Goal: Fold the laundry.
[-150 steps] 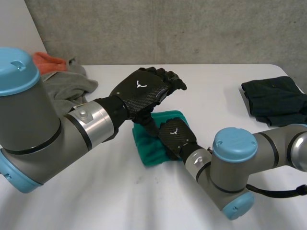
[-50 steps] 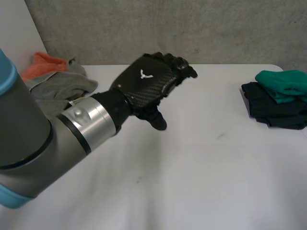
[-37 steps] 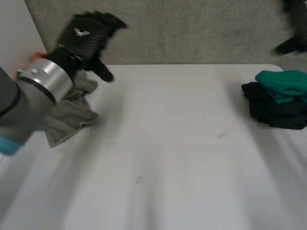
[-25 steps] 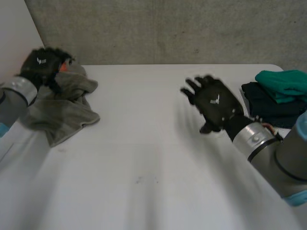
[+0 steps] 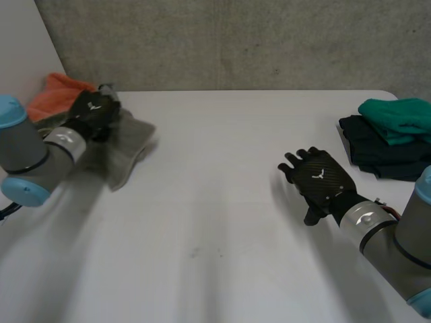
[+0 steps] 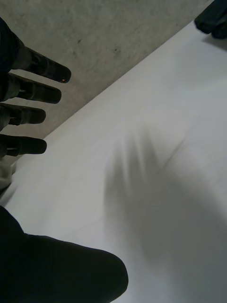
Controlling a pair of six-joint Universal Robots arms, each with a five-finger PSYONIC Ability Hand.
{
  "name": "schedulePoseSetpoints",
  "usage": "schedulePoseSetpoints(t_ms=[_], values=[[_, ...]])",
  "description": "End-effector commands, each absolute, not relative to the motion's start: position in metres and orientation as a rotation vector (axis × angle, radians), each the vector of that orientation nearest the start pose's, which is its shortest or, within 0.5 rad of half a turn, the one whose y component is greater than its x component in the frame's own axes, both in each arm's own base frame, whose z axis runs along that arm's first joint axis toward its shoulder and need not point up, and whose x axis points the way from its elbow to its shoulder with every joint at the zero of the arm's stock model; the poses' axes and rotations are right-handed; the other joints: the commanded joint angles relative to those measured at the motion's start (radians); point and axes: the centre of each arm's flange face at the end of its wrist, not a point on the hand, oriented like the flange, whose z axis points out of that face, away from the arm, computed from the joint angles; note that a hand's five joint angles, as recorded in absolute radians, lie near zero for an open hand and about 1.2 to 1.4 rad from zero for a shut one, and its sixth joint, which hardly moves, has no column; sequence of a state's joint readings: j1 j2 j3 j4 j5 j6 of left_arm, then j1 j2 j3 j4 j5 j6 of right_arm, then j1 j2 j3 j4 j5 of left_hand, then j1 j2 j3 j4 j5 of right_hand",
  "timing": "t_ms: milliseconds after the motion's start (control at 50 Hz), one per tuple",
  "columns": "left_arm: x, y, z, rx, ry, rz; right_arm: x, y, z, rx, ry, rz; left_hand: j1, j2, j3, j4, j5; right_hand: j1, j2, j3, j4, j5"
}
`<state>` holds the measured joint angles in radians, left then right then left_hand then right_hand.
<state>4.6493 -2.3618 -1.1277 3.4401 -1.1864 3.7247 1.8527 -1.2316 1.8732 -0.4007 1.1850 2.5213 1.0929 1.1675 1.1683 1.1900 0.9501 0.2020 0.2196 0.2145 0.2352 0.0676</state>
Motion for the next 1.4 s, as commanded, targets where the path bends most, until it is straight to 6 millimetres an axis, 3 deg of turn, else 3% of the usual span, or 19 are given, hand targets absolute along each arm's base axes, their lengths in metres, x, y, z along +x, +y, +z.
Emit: schedulePoseSetpoints(t_ms=[20,40,120,180,220,240,260,300,320,380,460,660,760,920,1160,1240,1260,1340,1400], values=[[-0.291,-0.321,0.210,1.321,1.994,-2.357,0.225,-0.274,0.167,-1.265,2.058,-2.020,0.303,0.229,0.228,0.206,0.272,-0.027,-0.045,-0.040,-0.061,-0.068],[-0.307,-0.294,0.208,1.428,2.031,-2.380,0.222,-0.277,0.169,-1.250,2.073,-2.038,0.303,0.229,0.228,0.206,0.272,-0.027,-0.045,-0.040,-0.061,-0.068],[-0.343,-0.223,0.191,1.816,2.081,-2.376,0.209,-0.288,0.178,-1.165,2.151,-2.108,0.303,0.229,0.228,0.206,0.272,-0.027,-0.045,-0.040,-0.061,-0.068],[-0.356,-0.189,0.182,2.031,2.081,-2.351,0.200,-0.297,0.182,-1.096,2.191,-2.136,0.303,0.229,0.228,0.206,0.272,-0.027,-0.045,-0.040,-0.061,-0.068],[-0.358,-0.181,0.180,2.091,2.083,-2.336,0.198,-0.299,0.182,-1.075,2.200,-2.135,0.269,0.194,0.194,0.172,0.237,-0.027,-0.045,-0.040,-0.061,-0.068],[-0.359,-0.178,0.179,2.107,2.090,-2.327,0.195,-0.301,0.182,-1.057,2.205,-2.136,0.176,0.101,0.100,0.078,0.144,-0.027,-0.045,-0.040,-0.061,-0.068],[-0.358,-0.176,0.181,2.117,2.086,-2.325,0.194,-0.301,0.182,-1.052,2.209,-2.135,-0.163,-0.237,-0.238,-0.260,-0.194,-0.027,-0.045,-0.040,-0.061,-0.068],[-0.358,-0.177,0.183,2.107,2.086,-2.327,0.193,-0.302,0.182,-1.045,2.208,-2.135,-0.564,-0.638,-0.639,-0.661,-0.595,-0.027,-0.045,-0.040,-0.061,-0.068],[-0.356,-0.181,0.188,2.079,2.080,-2.340,0.194,-0.303,0.183,-1.041,2.201,-2.135,-0.597,-0.672,-0.673,-0.694,-0.629,-0.027,-0.045,-0.040,-0.061,-0.068],[-0.346,-0.196,0.200,1.959,2.084,-2.360,0.195,-0.304,0.185,-1.052,2.180,-2.140,-0.618,-0.693,-0.693,-0.715,-0.650,-0.027,-0.045,-0.040,-0.061,-0.068],[-0.318,-0.226,0.223,1.633,2.138,-2.354,0.200,-0.305,0.187,-1.082,2.134,-2.128,-0.665,-0.740,-0.740,-0.762,-0.697,-0.027,-0.045,-0.040,-0.061,-0.068],[-0.288,-0.227,0.233,1.064,2.434,-2.209,0.224,-0.303,0.208,-1.217,1.978,-1.936,-0.694,-0.769,-0.770,-0.792,-0.726,-0.027,-0.045,-0.040,-0.061,-0.068],[-0.274,-0.229,0.222,0.855,2.527,-2.076,0.249,-0.301,0.203,-1.275,1.970,-1.686,-0.727,-0.801,-0.802,-0.824,-0.758,-0.027,-0.045,-0.040,-0.061,-0.068],[-0.281,-0.237,0.191,0.892,2.609,-1.953,0.276,-0.286,0.177,-1.315,2.029,-1.374,-0.727,-0.801,-0.802,-0.824,-0.759,-0.027,-0.045,-0.040,-0.061,-0.068],[-0.307,-0.236,0.148,1.014,2.737,-1.775,0.277,-0.272,0.154,-1.317,2.049,-1.299,-0.697,-0.772,-0.773,-0.794,-0.729,-0.027,-0.045,-0.040,-0.061,-0.068],[-0.315,-0.235,0.148,1.027,2.746,-1.795,0.280,-0.272,0.149,-1.294,2.033,-1.331,-0.697,-0.772,-0.773,-0.794,-0.729,0.270,0.252,0.257,0.236,0.229],[-0.317,-0.234,0.148,1.028,2.747,-1.803,0.282,-0.272,0.148,-1.278,2.025,-1.341,-0.697,-0.772,-0.773,-0.794,-0.729,0.550,0.532,0.537,0.516,0.509],[-0.324,-0.237,0.153,1.002,2.764,-1.848,0.287,-0.271,0.151,-1.256,1.995,-1.377,-0.697,-0.772,-0.773,-0.794,-0.729,1.179,1.161,1.166,1.145,1.139],[-0.327,-0.239,0.152,0.987,2.774,-1.853,0.286,-0.269,0.150,-1.251,1.992,-1.384,-0.697,-0.772,-0.773,-0.794,-0.729,1.194,1.177,1.182,1.161,1.154]])
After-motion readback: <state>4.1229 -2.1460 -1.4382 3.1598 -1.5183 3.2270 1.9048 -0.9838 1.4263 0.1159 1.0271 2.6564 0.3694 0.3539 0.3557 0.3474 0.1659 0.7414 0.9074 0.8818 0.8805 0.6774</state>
